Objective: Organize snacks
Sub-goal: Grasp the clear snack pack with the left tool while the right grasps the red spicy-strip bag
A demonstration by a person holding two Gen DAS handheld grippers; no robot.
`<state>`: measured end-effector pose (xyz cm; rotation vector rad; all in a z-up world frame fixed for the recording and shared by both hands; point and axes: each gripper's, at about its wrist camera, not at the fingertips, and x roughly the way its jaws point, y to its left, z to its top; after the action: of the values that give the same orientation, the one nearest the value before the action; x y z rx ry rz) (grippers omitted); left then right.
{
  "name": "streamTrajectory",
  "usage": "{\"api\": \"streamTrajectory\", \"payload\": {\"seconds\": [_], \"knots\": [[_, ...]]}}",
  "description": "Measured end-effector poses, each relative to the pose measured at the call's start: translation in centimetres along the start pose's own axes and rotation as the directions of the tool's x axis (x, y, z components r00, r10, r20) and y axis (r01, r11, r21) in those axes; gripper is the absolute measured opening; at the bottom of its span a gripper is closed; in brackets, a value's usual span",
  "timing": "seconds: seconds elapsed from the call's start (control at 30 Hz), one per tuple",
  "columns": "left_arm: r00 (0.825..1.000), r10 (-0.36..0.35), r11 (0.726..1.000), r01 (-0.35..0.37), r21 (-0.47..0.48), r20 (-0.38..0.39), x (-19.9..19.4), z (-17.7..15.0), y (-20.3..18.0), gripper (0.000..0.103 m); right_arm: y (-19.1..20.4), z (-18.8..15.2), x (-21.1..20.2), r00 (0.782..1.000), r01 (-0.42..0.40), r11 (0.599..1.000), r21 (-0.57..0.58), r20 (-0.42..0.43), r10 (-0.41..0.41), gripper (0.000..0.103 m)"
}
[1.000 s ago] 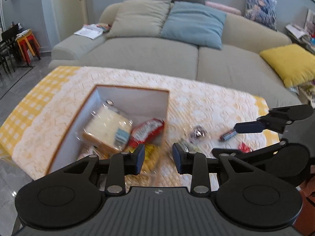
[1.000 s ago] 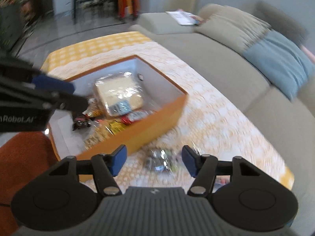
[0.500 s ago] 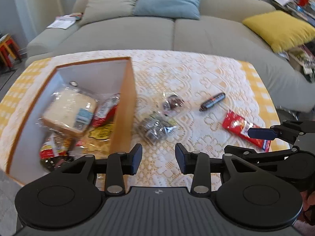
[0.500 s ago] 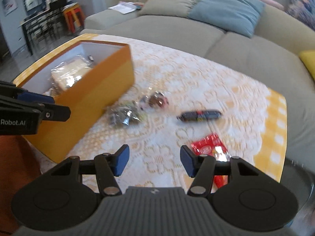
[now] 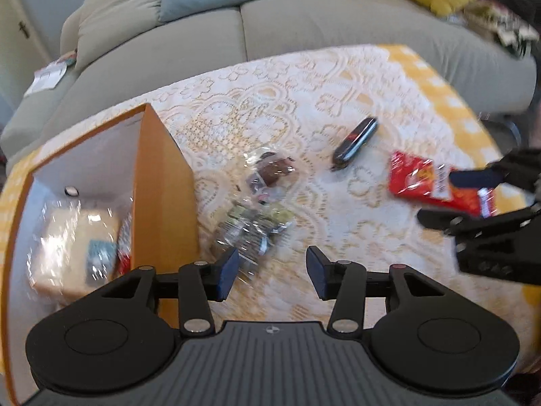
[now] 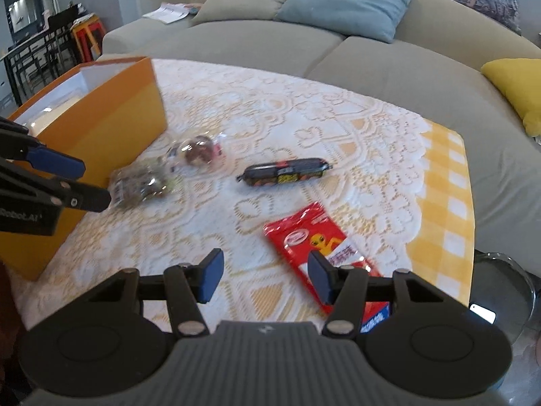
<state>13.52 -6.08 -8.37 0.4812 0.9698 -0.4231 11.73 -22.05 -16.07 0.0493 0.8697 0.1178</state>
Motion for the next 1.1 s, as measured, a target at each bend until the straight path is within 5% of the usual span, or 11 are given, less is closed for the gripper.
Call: {"api": "streamTrajectory", "payload": {"seconds": [0.4,0.6,1.1], "knots": [[0.982,0.047,0.976,-0.006,0.219,-0.185,5.3,2.6,-0.7,0.055,-0.8,-0.1,2.4,1.000,0.013,0.998,-0.066,0.001,-0.013,0.054],[0.965,0.036,0.967,0.032,0.251,-0.261,7.3,2.7,-0.2,0.057,-2.0,-0.4,3.2,0.999,0.032,0.996,-0.078,-0.039,-0.035,0.056],[0.943,0.069,0.922,0.064,0.381,-0.326,9.6,3.3,0.1,0.066,-3.5,-0.5,4.3,0.997,0.058,0.995,-0.087,-0.051,-0.062,0.066]]}}
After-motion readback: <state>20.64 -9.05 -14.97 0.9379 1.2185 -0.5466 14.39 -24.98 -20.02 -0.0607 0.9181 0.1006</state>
